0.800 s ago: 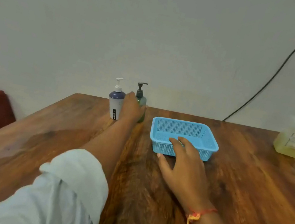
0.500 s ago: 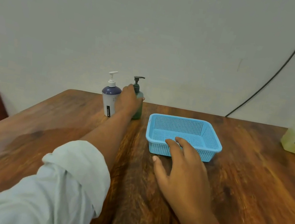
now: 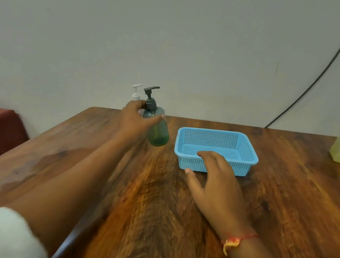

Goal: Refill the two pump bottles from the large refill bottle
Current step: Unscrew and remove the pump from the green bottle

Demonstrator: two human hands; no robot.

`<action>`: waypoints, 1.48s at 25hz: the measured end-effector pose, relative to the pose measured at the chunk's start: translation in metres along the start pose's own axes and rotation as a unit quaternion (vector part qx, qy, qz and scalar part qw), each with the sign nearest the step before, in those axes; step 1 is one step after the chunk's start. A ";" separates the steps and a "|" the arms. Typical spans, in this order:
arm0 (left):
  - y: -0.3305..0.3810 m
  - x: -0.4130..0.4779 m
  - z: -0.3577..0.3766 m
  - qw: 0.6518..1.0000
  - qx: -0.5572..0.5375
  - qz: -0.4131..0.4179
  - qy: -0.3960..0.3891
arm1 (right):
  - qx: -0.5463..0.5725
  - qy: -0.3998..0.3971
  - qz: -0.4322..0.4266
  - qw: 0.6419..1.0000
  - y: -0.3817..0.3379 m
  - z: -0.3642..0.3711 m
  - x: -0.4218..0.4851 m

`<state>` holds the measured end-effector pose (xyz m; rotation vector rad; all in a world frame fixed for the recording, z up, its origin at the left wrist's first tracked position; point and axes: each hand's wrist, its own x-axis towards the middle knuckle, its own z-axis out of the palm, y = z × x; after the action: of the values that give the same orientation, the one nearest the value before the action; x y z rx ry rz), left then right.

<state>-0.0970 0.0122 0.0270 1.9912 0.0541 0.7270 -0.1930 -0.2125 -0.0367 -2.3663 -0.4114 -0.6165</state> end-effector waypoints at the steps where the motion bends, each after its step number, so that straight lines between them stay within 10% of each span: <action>1: 0.007 -0.016 -0.011 1.000 -0.018 0.002 -0.024 | 0.031 -0.011 0.004 0.999 -0.001 0.000 0.000; 12: 0.037 -0.117 -0.007 0.915 -0.229 -0.016 -0.333 | 0.315 -0.162 0.065 0.933 0.005 -0.014 -0.003; 30: 0.058 -0.143 0.011 0.920 -0.334 -0.151 -0.138 | 0.221 -0.109 0.036 0.968 0.001 -0.011 -0.006; 37: 0.055 -0.141 0.010 0.925 -0.310 -0.115 -0.189 | 0.230 -0.115 0.036 0.966 0.003 -0.011 -0.006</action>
<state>-0.2216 -0.0705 0.0025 1.4452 -0.1539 0.1579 -0.2002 -0.2224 -0.0337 -1.9955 -0.5058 -0.1825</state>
